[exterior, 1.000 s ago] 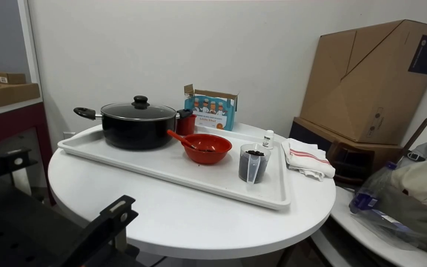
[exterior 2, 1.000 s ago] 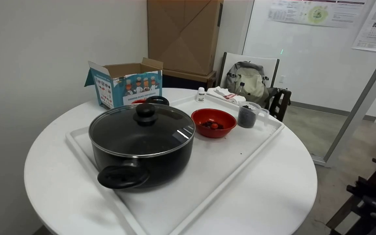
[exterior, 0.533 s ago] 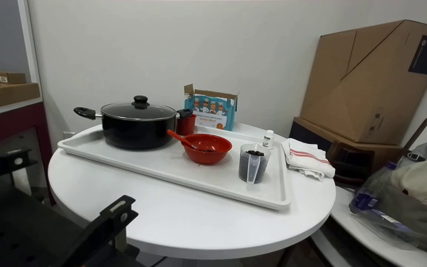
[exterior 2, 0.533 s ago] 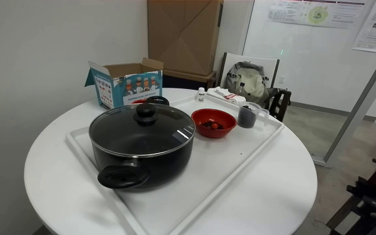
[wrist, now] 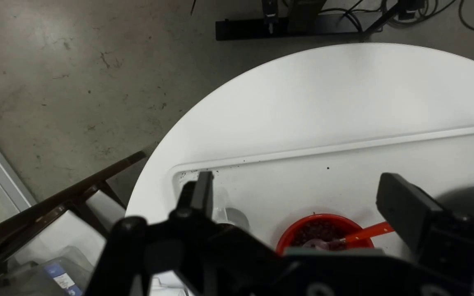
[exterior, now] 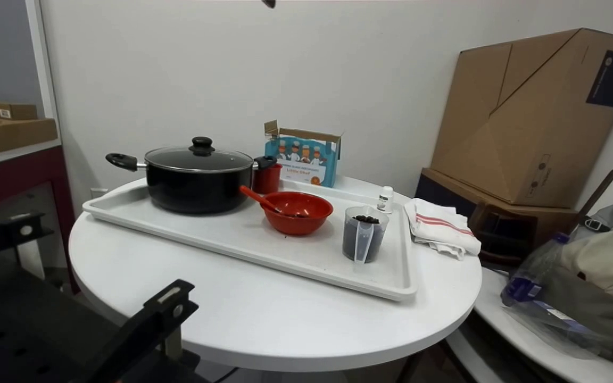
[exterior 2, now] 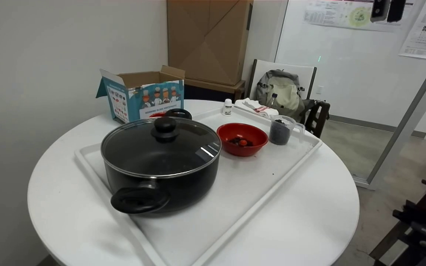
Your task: Pour some of the things in the jug into the red bowl
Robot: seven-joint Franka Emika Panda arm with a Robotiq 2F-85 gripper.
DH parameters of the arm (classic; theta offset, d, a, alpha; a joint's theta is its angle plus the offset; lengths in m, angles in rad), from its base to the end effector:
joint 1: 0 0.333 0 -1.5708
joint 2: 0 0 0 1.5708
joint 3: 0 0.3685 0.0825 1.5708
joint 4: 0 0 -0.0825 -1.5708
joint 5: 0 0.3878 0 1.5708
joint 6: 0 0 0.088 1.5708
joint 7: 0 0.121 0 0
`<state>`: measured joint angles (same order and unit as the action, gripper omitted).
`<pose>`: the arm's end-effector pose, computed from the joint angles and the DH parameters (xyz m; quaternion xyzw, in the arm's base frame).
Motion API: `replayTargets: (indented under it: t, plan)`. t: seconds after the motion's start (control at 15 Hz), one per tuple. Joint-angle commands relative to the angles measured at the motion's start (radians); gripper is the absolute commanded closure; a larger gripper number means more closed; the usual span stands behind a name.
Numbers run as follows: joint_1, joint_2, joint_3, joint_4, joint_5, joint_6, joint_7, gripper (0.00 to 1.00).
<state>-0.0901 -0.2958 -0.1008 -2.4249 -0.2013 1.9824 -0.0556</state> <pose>0.4039 -0.0949 0.4417 0.9944 -0.0171 -0.0814 0.0649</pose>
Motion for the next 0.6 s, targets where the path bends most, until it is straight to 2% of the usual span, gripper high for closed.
replayTargets:
  t: [0.0,0.27,0.53]
  plan:
    - [-0.053,0.143,-0.078,0.102,-0.008,0.012,-0.122,0.0]
    - [-0.096,0.296,-0.104,0.204,-0.069,0.038,-0.114,0.0]
    - [-0.093,0.459,-0.094,0.292,-0.109,0.093,-0.072,0.0]
